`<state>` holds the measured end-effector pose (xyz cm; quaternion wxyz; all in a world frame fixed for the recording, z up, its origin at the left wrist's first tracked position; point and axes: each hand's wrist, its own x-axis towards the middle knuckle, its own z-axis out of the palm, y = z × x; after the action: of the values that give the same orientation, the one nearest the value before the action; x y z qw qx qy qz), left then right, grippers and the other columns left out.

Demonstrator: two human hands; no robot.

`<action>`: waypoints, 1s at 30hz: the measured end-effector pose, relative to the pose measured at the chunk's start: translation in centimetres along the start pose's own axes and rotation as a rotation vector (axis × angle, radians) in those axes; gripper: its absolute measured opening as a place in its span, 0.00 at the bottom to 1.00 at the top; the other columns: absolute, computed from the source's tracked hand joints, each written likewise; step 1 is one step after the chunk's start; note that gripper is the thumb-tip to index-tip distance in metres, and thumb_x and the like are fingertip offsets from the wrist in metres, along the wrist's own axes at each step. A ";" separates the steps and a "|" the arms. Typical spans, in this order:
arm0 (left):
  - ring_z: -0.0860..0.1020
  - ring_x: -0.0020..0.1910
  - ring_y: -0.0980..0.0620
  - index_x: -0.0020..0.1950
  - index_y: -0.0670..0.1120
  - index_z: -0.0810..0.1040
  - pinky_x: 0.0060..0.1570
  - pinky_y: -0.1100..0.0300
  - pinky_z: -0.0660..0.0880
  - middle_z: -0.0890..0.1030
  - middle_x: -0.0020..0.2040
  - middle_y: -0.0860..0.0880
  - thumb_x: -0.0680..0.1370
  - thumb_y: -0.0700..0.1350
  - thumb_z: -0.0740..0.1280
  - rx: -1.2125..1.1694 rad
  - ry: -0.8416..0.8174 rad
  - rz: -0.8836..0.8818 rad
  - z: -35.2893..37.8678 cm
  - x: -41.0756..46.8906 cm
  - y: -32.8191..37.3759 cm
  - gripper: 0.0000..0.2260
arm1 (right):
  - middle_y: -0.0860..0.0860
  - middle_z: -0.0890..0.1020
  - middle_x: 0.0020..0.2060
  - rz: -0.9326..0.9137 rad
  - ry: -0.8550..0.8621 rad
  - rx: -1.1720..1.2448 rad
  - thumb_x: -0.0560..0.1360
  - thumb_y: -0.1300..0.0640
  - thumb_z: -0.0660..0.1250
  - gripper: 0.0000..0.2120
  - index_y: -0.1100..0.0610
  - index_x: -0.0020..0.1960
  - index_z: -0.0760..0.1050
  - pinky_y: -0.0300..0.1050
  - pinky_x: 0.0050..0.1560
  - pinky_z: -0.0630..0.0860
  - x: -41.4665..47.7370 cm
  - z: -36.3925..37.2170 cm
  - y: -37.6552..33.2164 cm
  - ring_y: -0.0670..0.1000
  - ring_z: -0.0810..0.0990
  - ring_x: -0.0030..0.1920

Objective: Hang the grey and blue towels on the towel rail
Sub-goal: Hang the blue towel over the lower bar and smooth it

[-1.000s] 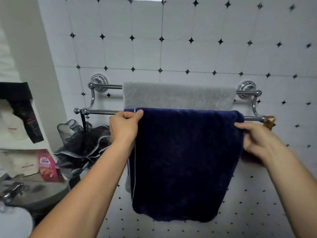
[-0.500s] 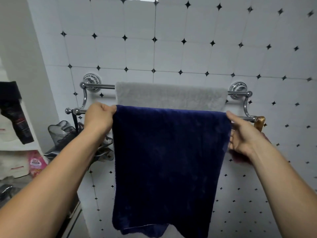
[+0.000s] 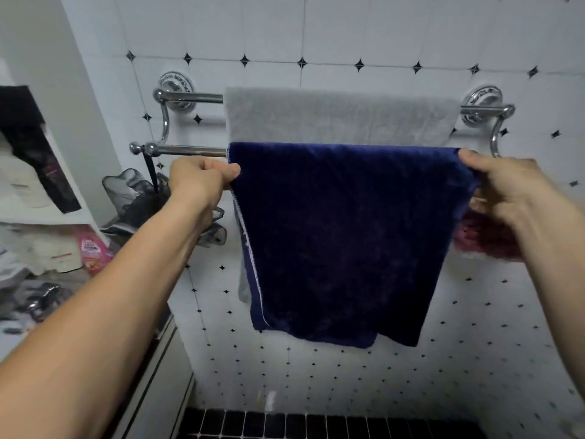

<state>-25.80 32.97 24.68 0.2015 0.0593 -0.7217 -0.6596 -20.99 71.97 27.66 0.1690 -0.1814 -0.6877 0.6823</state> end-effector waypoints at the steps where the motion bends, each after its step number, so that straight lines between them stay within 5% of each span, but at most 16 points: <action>1: 0.76 0.23 0.59 0.32 0.47 0.78 0.35 0.63 0.74 0.79 0.28 0.52 0.71 0.40 0.74 -0.021 -0.006 -0.004 0.1 0.0 -0.1 0.10 | 0.40 0.79 0.22 -0.007 0.005 -0.017 0.72 0.47 0.71 0.09 0.51 0.40 0.75 0.40 0.35 0.71 -0.1 0.0 0.0 0.42 0.76 0.28; 6: 0.80 0.33 0.51 0.38 0.47 0.80 0.40 0.55 0.77 0.84 0.34 0.49 0.70 0.47 0.75 -0.170 -0.023 -0.078 0.7 0.0 0.6 0.07 | 0.46 0.84 0.31 -0.065 0.027 -0.141 0.67 0.44 0.74 0.15 0.55 0.44 0.81 0.46 0.42 0.75 -1.0 -0.3 0.1 0.50 0.82 0.34; 9: 0.79 0.34 0.48 0.35 0.47 0.80 0.35 0.58 0.78 0.82 0.32 0.50 0.69 0.45 0.75 -0.186 0.043 -0.070 1.1 0.3 0.9 0.06 | 0.52 0.84 0.37 -0.176 0.022 -0.212 0.68 0.51 0.75 0.15 0.59 0.51 0.82 0.51 0.43 0.77 -1.1 -0.1 0.6 0.48 0.82 0.31; 12: 0.79 0.31 0.51 0.36 0.47 0.80 0.33 0.58 0.75 0.82 0.31 0.50 0.69 0.44 0.75 -0.138 0.067 -0.045 0.7 0.1 0.4 0.06 | 0.52 0.82 0.33 -0.164 -0.027 -0.188 0.71 0.54 0.73 0.05 0.55 0.43 0.82 0.51 0.41 0.75 -1.6 -0.1 1.1 0.52 0.78 0.29; 18: 0.79 0.26 0.57 0.37 0.47 0.78 0.37 0.56 0.77 0.82 0.26 0.54 0.72 0.43 0.75 -0.082 0.030 -0.034 -0.1 -0.8 -2.0 0.07 | 0.48 0.76 0.20 -0.057 -0.067 -0.162 0.72 0.53 0.72 0.17 0.51 0.25 0.79 0.42 0.30 0.69 -2.7 -0.8 3.1 0.49 0.70 0.20; 22: 0.81 0.37 0.48 0.45 0.46 0.78 0.46 0.48 0.77 0.82 0.38 0.48 0.72 0.45 0.74 -0.123 0.000 0.002 0.5 -0.5 -0.4 0.07 | 0.48 0.73 0.23 -0.021 -0.015 -0.100 0.67 0.44 0.74 0.12 0.50 0.30 0.79 0.44 0.28 0.71 -3.0 -0.1 2.3 0.50 0.64 0.26; 26: 0.77 0.34 0.51 0.39 0.48 0.78 0.34 0.62 0.75 0.80 0.37 0.49 0.69 0.47 0.76 -0.024 0.058 0.060 1.5 0.7 1.5 0.08 | 0.53 0.85 0.37 -0.101 0.109 -0.188 0.61 0.36 0.74 0.27 0.53 0.52 0.79 0.57 0.43 0.79 -1.9 0.3 0.9 0.56 0.79 0.34; 28: 0.73 0.26 0.58 0.34 0.49 0.78 0.25 0.69 0.69 0.78 0.31 0.53 0.69 0.46 0.76 0.081 0.104 0.117 1.6 1.5 2.3 0.08 | 0.58 0.83 0.39 -0.200 0.112 -0.263 0.64 0.43 0.75 0.17 0.55 0.43 0.81 0.53 0.44 0.78 -1.6 0.1 0.5 0.56 0.78 0.34; 30: 0.72 0.25 0.60 0.32 0.49 0.79 0.30 0.67 0.71 0.77 0.29 0.55 0.68 0.46 0.74 0.201 0.144 0.192 1.1 2.6 3.2 0.07 | 0.55 0.80 0.32 -0.252 0.129 -0.287 0.66 0.47 0.75 0.12 0.55 0.36 0.79 0.45 0.40 0.72 -1.0 -0.3 0.0 0.53 0.74 0.31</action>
<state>-27.98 33.45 28.25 0.3081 0.0571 -0.7701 -0.5557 -19.99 71.72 27.64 0.2689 -0.1595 -0.7831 0.5376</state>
